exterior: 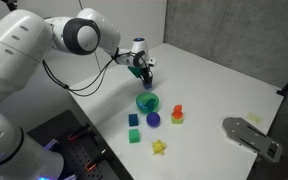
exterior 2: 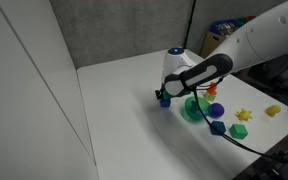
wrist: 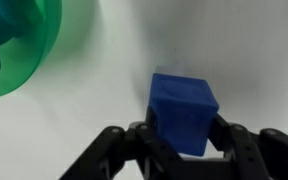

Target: Stack the purple cube on the dark blue cube

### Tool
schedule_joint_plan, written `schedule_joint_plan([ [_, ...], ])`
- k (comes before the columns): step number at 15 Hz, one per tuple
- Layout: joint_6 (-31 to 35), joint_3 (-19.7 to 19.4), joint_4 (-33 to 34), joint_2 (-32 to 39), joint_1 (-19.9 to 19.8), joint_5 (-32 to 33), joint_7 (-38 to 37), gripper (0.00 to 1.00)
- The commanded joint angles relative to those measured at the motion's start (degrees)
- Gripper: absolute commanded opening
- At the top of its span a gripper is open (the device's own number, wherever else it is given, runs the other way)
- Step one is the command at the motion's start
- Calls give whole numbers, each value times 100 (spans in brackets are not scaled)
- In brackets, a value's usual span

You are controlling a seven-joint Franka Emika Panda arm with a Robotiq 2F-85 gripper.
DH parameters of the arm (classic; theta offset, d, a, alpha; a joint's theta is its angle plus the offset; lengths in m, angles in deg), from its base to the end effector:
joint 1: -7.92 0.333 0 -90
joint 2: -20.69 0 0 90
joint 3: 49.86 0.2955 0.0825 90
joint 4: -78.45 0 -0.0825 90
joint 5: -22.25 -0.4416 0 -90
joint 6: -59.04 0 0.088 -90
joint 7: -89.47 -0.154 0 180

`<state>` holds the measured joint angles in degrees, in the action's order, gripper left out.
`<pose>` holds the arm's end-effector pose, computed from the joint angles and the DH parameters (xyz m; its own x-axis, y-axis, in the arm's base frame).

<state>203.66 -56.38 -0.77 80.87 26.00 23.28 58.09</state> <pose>0.7340 0.1584 -0.0148 0.9557 -0.2613 0.1357 -0.2696 -0.9619 0.0463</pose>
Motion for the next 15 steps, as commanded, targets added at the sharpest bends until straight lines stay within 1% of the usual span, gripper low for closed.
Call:
schedule_joint_plan([
  [1,-154,79,-518,-746,-17,-49,140,25],
  [2,-186,102,-637,-910,-29,-51,170,24],
  [6,-345,134,-1461,-1763,-41,40,345,24],
  [12,-247,101,-2894,-3020,-119,276,617,24],
  [15,-161,120,-3623,-3544,-242,469,767,24],
])
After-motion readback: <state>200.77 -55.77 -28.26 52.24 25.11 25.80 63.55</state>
